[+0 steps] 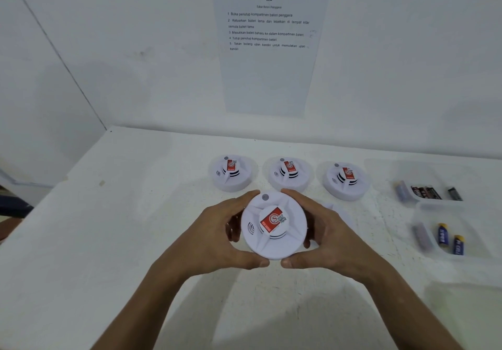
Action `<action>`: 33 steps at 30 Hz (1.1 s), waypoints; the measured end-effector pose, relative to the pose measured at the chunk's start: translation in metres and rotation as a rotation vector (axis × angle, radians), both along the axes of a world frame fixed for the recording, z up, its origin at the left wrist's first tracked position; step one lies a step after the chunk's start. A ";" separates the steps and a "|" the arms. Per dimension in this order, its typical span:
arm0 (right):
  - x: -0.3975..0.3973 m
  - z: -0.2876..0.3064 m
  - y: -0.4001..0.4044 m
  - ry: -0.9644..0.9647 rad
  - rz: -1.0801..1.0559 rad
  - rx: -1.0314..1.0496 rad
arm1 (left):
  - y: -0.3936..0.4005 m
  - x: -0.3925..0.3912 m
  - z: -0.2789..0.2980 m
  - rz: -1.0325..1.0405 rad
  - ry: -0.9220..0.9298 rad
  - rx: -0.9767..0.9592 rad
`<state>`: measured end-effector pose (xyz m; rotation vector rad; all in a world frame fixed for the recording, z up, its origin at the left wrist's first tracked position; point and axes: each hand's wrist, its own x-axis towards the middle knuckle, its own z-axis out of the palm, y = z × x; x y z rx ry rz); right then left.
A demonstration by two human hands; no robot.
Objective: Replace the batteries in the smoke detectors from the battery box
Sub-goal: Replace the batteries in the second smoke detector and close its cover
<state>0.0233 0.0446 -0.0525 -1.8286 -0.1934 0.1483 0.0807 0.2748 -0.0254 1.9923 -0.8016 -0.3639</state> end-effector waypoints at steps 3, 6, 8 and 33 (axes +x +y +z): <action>0.000 0.001 -0.001 0.004 0.008 0.001 | 0.000 0.000 0.000 0.004 0.002 -0.001; 0.001 0.001 -0.001 0.003 0.012 -0.008 | 0.000 0.000 0.000 0.009 -0.010 0.001; 0.000 0.002 -0.001 0.001 0.014 -0.009 | 0.000 0.000 0.000 0.009 -0.020 0.007; 0.001 -0.001 0.000 -0.001 0.016 -0.034 | 0.000 0.003 -0.006 0.020 0.003 0.026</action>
